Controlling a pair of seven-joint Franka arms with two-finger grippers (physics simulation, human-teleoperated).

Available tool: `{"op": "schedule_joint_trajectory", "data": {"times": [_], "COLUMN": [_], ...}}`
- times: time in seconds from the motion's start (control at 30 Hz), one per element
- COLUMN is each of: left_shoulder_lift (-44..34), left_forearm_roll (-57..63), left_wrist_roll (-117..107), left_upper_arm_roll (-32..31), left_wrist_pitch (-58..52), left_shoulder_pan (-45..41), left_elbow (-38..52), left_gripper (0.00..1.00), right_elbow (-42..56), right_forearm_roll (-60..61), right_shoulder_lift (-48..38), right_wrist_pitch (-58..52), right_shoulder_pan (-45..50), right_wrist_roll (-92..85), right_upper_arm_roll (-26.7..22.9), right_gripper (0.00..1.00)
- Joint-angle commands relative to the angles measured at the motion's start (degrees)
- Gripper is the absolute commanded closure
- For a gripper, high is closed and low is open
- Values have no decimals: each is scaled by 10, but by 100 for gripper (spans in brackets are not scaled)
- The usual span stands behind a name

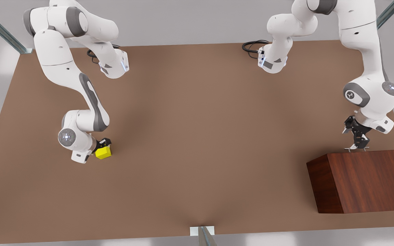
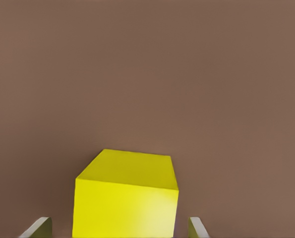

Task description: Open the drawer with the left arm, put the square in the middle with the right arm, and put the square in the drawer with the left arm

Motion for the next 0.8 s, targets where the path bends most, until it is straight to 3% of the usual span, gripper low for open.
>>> {"op": "schedule_joint_trajectory", "data": {"times": [0.0, 0.27, 0.4, 0.77], "left_shoulder_lift": [0, 35, 51, 64], "left_forearm_roll": [-38, -38, -43, -58], "left_wrist_roll": [1, 12, 12, 20], "left_upper_arm_roll": [0, 0, 0, 0], "left_wrist_pitch": [0, 35, 43, 44], "left_shoulder_pan": [3, 25, 31, 36], "left_elbow": [0, 1, 3, 2], "left_gripper": [0, 0, 0, 0], "right_elbow": [-2, -20, -17, -15], "right_forearm_roll": [1, 1, 1, 29], "right_shoulder_lift": [1, 33, 32, 21], "right_wrist_pitch": [2, 66, 65, 61], "right_shoulder_pan": [0, -6, -7, -7], "right_wrist_roll": [0, 1, 8, 7], "right_upper_arm_roll": [0, 0, 0, 0], "right_gripper": [0, 4, 22, 29]}}
